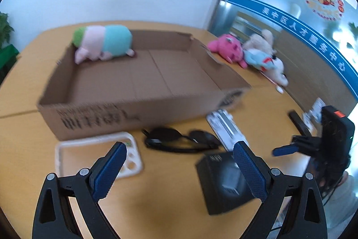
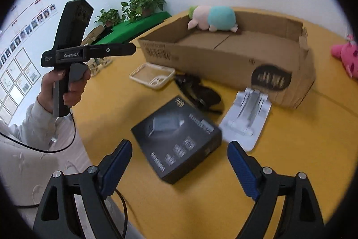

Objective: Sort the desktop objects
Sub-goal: 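Withdraw both grippers from the box and move toward the black charger box, then grasp the black charger box with both grippers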

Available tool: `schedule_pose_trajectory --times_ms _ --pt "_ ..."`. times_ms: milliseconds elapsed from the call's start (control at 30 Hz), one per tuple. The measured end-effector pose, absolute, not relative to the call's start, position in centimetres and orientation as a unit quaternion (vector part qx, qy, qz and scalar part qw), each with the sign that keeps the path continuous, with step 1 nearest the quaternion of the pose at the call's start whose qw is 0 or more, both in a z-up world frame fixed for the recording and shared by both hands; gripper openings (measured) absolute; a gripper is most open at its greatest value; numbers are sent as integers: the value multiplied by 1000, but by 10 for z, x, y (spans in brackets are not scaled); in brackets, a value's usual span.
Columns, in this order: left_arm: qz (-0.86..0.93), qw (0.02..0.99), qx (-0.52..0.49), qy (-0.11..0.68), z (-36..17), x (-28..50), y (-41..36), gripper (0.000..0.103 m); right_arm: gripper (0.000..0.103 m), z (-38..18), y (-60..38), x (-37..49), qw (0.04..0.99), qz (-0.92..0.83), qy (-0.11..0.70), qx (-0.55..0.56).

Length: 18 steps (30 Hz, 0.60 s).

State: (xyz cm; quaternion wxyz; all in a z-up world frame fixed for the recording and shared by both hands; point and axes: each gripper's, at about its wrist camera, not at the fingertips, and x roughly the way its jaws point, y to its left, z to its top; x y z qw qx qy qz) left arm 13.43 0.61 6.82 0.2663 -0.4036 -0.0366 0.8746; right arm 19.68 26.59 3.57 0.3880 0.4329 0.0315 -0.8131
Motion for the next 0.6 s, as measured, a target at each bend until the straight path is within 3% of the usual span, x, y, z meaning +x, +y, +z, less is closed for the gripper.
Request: schedule_pose_trajectory --times_ms 233,300,333,367,600 --pt "829 307 -462 -71 19 142 33 95 89 -7 222 201 380 -819 61 426" --pt "821 312 -472 -73 8 142 41 82 89 -16 213 193 365 -821 67 434" --pt "813 321 -480 -75 2 141 45 64 89 -15 209 192 372 -820 68 429" --pt "803 329 -492 -77 -4 142 47 59 89 -12 205 195 390 -815 66 424" --pt "782 340 -500 -153 -22 147 37 59 91 -14 205 192 370 -826 86 416"
